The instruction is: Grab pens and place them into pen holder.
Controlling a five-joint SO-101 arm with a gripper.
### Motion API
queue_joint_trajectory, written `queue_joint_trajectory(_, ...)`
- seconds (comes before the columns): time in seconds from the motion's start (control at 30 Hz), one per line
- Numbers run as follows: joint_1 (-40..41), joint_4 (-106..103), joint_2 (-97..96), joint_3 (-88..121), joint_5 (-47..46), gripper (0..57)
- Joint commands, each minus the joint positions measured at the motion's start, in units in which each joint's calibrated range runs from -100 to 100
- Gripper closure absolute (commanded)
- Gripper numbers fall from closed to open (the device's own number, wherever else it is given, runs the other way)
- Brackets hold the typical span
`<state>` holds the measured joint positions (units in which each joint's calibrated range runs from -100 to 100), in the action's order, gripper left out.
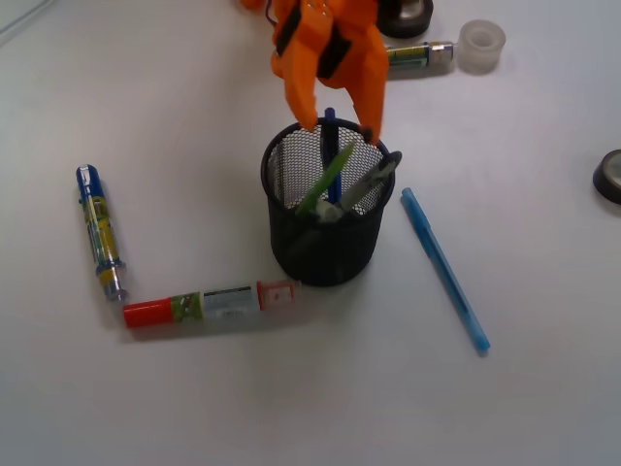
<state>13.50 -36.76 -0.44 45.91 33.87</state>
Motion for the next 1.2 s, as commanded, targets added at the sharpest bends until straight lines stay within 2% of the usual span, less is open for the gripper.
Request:
queue_joint_trajectory(0.0,3.9,29.8,4.4,-13.5,-2.2,36.2)
queue_joint_trajectory(0.17,8.7,62.2,4.4,-30.4,-3.6,36.3)
queue_joint_trajectory(0.33,13.4,76.0,2.5,-38.0,-2.7,36.3)
queue_joint_trajectory(0.63,18.6,78.5,-9.0,-39.8,8.4,36.3)
queue_joint_trajectory(0.93,16.9,78.5,-21.6,-45.6,14.8,36.3)
queue_joint_trajectory(1.17,13.5,78.5,-27.0,-51.4,15.0,36.3)
